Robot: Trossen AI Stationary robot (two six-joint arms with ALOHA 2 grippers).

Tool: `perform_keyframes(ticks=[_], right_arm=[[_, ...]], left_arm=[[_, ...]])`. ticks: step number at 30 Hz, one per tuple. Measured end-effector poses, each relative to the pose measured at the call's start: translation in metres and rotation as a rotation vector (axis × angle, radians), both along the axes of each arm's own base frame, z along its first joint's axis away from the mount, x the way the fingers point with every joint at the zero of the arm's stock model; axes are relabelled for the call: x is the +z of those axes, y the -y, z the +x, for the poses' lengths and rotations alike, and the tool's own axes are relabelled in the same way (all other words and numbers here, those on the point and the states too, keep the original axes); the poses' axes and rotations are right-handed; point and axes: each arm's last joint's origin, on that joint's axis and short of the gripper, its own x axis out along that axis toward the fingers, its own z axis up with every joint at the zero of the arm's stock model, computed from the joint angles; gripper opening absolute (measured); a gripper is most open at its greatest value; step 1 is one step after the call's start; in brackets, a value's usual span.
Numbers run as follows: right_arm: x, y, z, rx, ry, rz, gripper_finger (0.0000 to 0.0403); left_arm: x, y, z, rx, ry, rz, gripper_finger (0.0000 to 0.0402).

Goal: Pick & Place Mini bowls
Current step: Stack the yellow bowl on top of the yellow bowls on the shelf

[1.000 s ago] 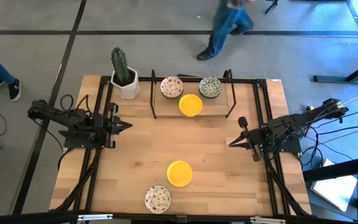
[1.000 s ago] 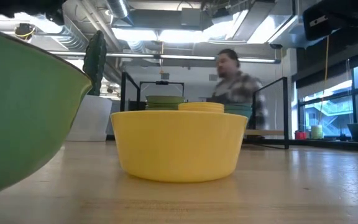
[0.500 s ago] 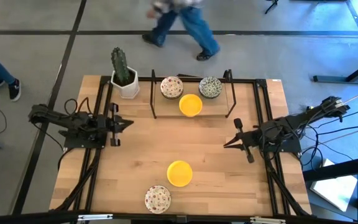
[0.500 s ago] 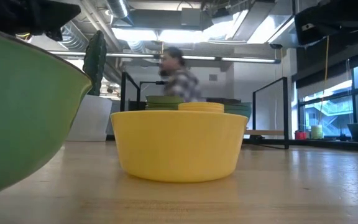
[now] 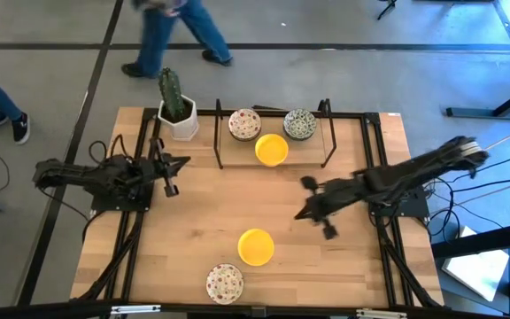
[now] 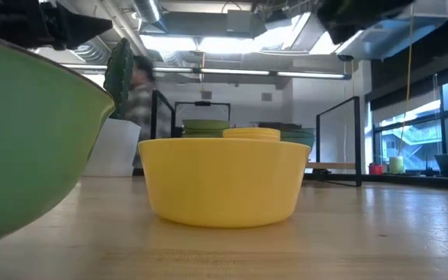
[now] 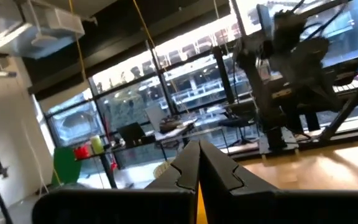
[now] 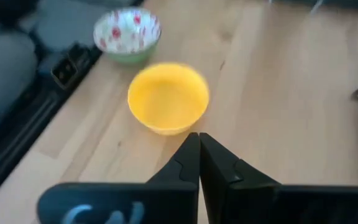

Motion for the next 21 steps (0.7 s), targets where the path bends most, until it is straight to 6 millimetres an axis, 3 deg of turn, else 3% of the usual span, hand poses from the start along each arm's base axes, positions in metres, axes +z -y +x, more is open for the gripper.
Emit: perform_keyframes(ticks=[10,15,21], right_arm=[[0.019,-0.032,0.116,0.262,-0.249,0.012,0.002],[-0.004,-0.041,0.146,0.38,-0.321,-0.068,0.0063],[-0.049,-0.044,0.165,0.454,-0.392,-0.145,0.0153]], left_arm=[[-0.007,-0.008,0.006,0.054,-0.05,-0.074,0.0002],[-0.008,-0.008,0.007,0.056,-0.069,-0.073,0.0003],[-0.008,-0.008,0.008,0.064,-0.08,-0.043,0.0008]])
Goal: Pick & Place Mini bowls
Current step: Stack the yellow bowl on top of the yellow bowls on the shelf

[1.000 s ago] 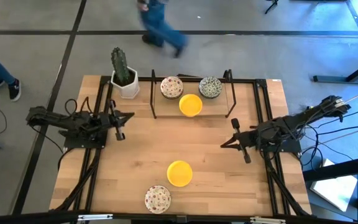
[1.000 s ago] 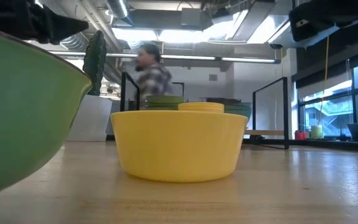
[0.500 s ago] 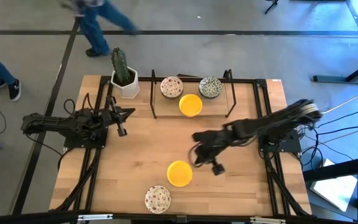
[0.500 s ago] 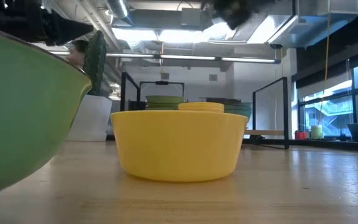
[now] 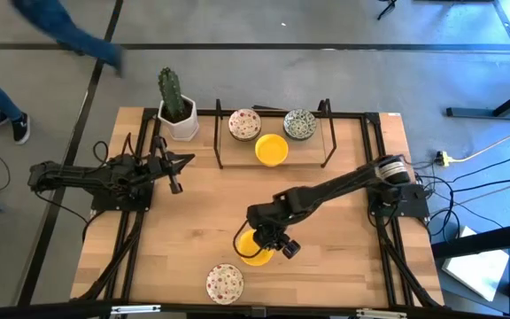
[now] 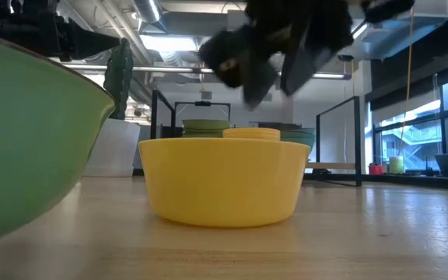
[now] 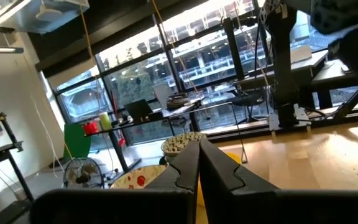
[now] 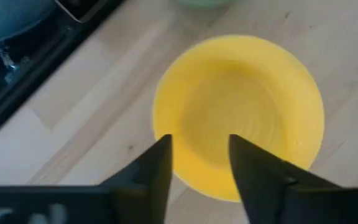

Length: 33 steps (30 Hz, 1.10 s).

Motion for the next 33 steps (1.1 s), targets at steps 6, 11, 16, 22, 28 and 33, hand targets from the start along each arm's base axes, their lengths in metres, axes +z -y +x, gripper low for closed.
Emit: perform_keyframes(ticks=[6,11,16,22,28,33], right_arm=[[-0.017,0.006,0.014,-0.017,0.008,0.024,0.0254],[-0.014,0.019,0.022,-0.07,0.052,0.048,0.0313],[-0.026,0.03,0.037,-0.138,0.087,0.07,0.0322],[-0.058,0.032,0.045,-0.154,0.026,0.07,0.0313],[-0.074,0.031,0.047,-0.169,-0.022,0.066,0.0294],[-0.076,0.032,0.047,-0.172,-0.03,0.063,0.0211]], left_arm=[[0.0,0.001,0.0,-0.027,0.007,-0.012,0.0002],[0.0,0.002,0.001,-0.067,0.012,-0.015,0.0006],[0.0,0.002,0.001,-0.069,0.013,-0.013,0.0007],[0.0,0.002,0.001,-0.068,0.01,-0.012,0.0002],[0.0,0.002,0.001,-0.068,0.01,-0.012,0.0006],[0.0,0.002,0.001,-0.07,0.011,-0.018,0.0007]])
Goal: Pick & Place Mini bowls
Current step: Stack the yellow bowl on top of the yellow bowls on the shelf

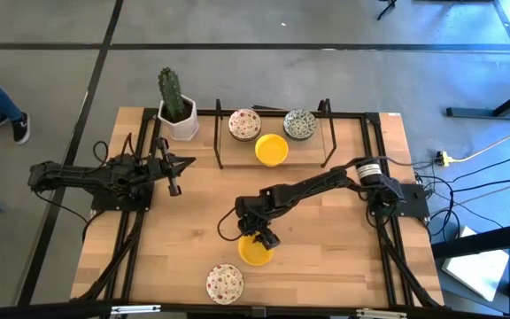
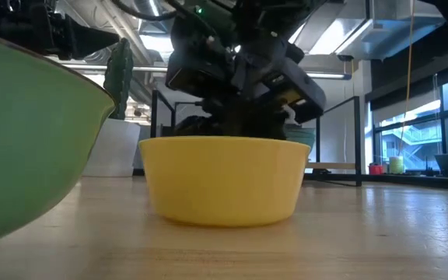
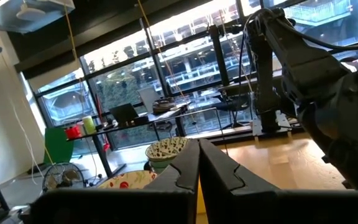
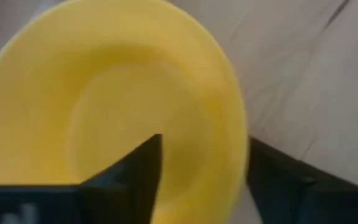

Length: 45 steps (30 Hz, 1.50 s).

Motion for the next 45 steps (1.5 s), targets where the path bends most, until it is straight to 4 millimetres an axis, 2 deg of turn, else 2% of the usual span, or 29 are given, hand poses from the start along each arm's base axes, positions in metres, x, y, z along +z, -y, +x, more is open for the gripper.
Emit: perform_keyframes(ticks=[7,8,11,13,18,22,27,29,31,34,37,41,45], right_arm=[[-0.001,0.009,0.0,-0.048,-0.025,-0.004,0.0028],[-0.001,0.01,0.001,-0.057,-0.025,-0.001,0.0017],[0.002,0.016,0.0,-0.082,-0.047,0.002,0.0017],[0.013,0.019,-0.001,-0.073,-0.043,0.032,0.0015],[0.065,0.035,-0.01,-0.046,0.028,0.112,0.0007],[0.117,0.061,-0.023,-0.14,0.105,0.033,0.0005],[0.196,0.116,-0.037,-0.37,0.22,-0.14,0.0003],[0.217,0.141,-0.046,-0.426,0.229,-0.146,0.0003],[0.229,0.164,-0.056,-0.429,0.213,-0.126,0.0003],[0.23,0.198,-0.071,-0.489,0.167,-0.123,0.0002],[0.213,0.227,-0.08,-0.554,0.107,-0.083,0.0002],[0.179,0.248,-0.081,-0.565,0.075,-0.041,0.0003],[0.155,0.259,-0.081,-0.602,0.078,-0.071,0.0003]], left_arm=[[0.0,0.0,0.0,0.0,0.0,0.0,0.0002],[0.0,0.0,0.0,0.0,0.0,-0.001,0.0003],[0.0,0.0,0.0,-0.001,-0.001,-0.003,0.0006],[-0.001,0.0,0.0,-0.001,-0.009,-0.003,0.0007],[-0.003,0.0,0.001,-0.001,-0.026,-0.004,0.0005],[-0.003,0.0,0.001,-0.001,-0.03,-0.003,0.0002],[-0.003,0.0,0.001,-0.001,-0.029,-0.003,0.0005],[-0.003,0.0,0.001,-0.001,-0.028,-0.004,0.0007],[-0.003,0.0,0.001,-0.001,-0.029,-0.003,0.0008],[-0.003,0.0,0.001,-0.001,-0.03,-0.003,0.0006],[-0.003,0.0,0.001,-0.001,-0.031,-0.002,0.0004],[-0.003,0.0,0.001,0.0,-0.031,-0.001,0.0005],[-0.003,0.0,0.001,0.0,-0.031,-0.001,0.0008]])
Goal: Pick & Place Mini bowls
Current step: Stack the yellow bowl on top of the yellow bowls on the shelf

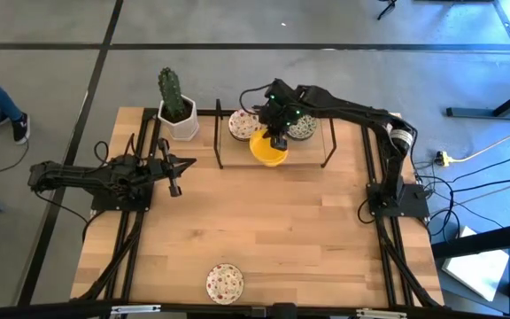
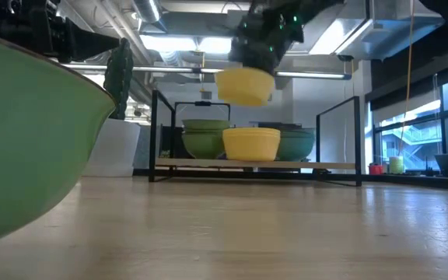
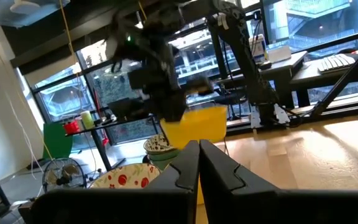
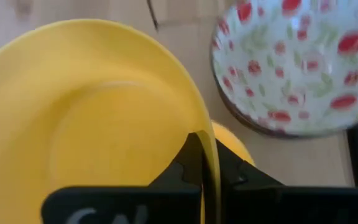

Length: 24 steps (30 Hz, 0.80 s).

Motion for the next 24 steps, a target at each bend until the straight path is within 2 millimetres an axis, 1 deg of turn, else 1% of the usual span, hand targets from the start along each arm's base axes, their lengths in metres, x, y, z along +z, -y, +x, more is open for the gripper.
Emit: perform_keyframes(ticks=[3,8,13,16,24], right_arm=[[-0.014,0.004,-0.003,-0.012,-0.019,0.013,0.0003],[-0.03,0.005,-0.005,-0.033,-0.057,-0.001,0.0003],[-0.045,0.007,-0.003,-0.04,-0.03,-0.021,0.0003],[-0.049,0.008,-0.003,-0.049,-0.028,-0.035,0.0003],[-0.05,0.012,-0.005,-0.103,-0.068,-0.094,0.0003]], left_arm=[[0.0,0.0,0.0,0.0,0.0,0.0,0.0006],[0.0,0.0,0.0,0.0,0.0,0.0,0.0002],[0.0,0.0,0.0,0.0,0.001,0.0,0.0006],[0.0,0.0,0.0,0.0,0.001,0.0,0.0008],[0.0,0.0,0.0,0.0,0.001,0.0,0.0004]])
